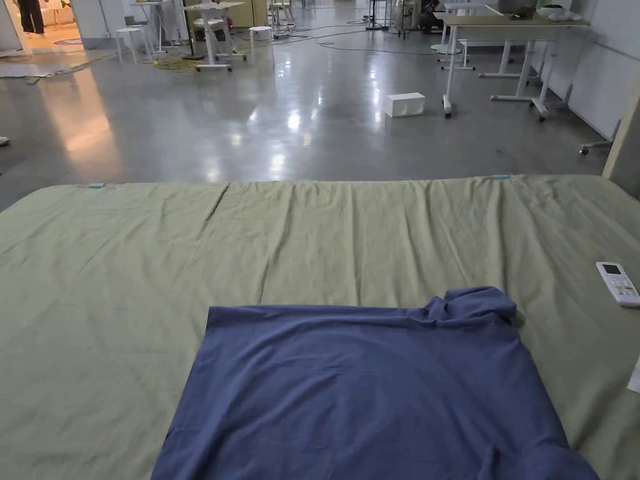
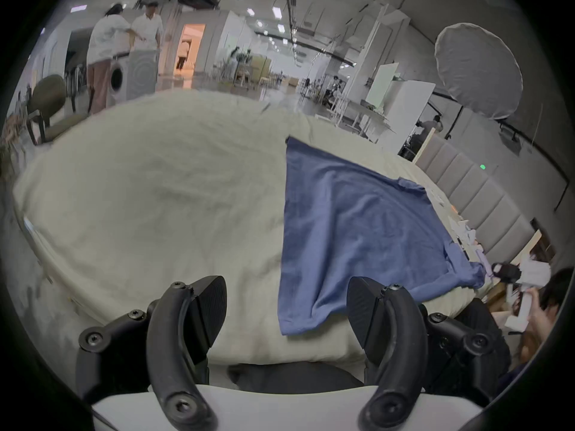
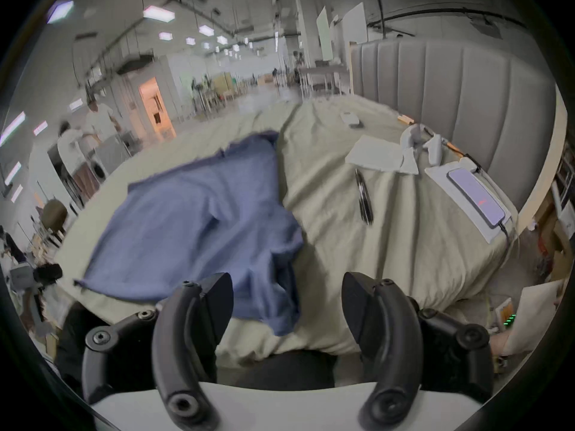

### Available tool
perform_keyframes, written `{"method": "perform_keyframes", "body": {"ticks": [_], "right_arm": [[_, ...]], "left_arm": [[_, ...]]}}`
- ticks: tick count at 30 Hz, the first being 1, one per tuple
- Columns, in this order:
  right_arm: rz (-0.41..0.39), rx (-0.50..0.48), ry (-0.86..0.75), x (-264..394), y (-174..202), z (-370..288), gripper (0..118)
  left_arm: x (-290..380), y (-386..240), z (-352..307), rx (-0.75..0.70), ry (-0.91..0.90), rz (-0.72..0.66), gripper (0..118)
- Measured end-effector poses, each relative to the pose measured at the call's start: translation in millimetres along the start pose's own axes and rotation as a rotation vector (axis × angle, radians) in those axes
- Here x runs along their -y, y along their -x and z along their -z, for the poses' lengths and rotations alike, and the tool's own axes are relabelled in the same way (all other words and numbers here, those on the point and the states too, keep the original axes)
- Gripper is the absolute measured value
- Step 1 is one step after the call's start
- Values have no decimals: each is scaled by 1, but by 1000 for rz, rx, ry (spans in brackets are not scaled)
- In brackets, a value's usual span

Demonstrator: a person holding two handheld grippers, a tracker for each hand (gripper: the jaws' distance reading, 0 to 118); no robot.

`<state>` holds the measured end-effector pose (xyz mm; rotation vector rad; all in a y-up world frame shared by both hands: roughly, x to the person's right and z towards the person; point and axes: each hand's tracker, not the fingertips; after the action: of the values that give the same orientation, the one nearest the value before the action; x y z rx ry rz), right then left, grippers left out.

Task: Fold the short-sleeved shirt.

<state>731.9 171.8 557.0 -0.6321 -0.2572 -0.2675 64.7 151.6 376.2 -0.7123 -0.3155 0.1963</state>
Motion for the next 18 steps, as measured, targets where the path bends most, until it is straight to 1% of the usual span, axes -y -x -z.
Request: {"method": "perform_keyframes", "body": {"ticks": [2, 3, 4, 6, 7, 10, 11, 12, 13, 14, 15, 16, 17, 18], "right_arm": [[32, -52, -91, -11, 9, -25, 84], [38, -57, -133, -17, 15, -36, 85], [31, -42, -167, -23, 22, -46, 85], [4, -53, -265, -35, 42, -63, 85], [-13, -63, -304, -39, 50, -70, 85], [-93, -61, -362, -52, 80, -83, 85], [-129, -57, -382, -54, 89, -87, 82], [-163, -56, -399, -54, 96, -89, 77], [-197, -56, -409, -54, 102, -92, 68], [-229, -55, -418, -52, 104, -88, 59], [-258, -53, -429, -51, 109, -89, 55], [-277, -59, -425, -50, 113, -90, 52], [-291, -73, -423, -51, 117, -91, 48], [-278, -89, -396, -53, 120, -89, 37]], "left_arm": [[-11, -19, -19, -65, -72, 102, 81], [-18, -34, -34, -86, -135, 132, 81], [-22, -46, -44, -89, -181, 142, 81], [-29, -77, -65, -116, -311, 140, 81], [-33, -96, -76, -114, -347, 138, 81], [-37, -139, -92, -130, -445, 166, 79], [-38, -142, -94, -124, -445, 171, 74], [-38, -153, -97, -118, -458, 185, 56], [-37, -162, -100, -111, -478, 218, 13], [-37, -171, -103, -104, -486, 255, 3], [-38, -176, -102, -133, -471, 264, 3], [-37, -181, -104, -150, -477, 241, 3], [-38, -183, -108, -111, -457, 235, 3], [-41, -184, -107, -22, -423, 252, 3]]}}
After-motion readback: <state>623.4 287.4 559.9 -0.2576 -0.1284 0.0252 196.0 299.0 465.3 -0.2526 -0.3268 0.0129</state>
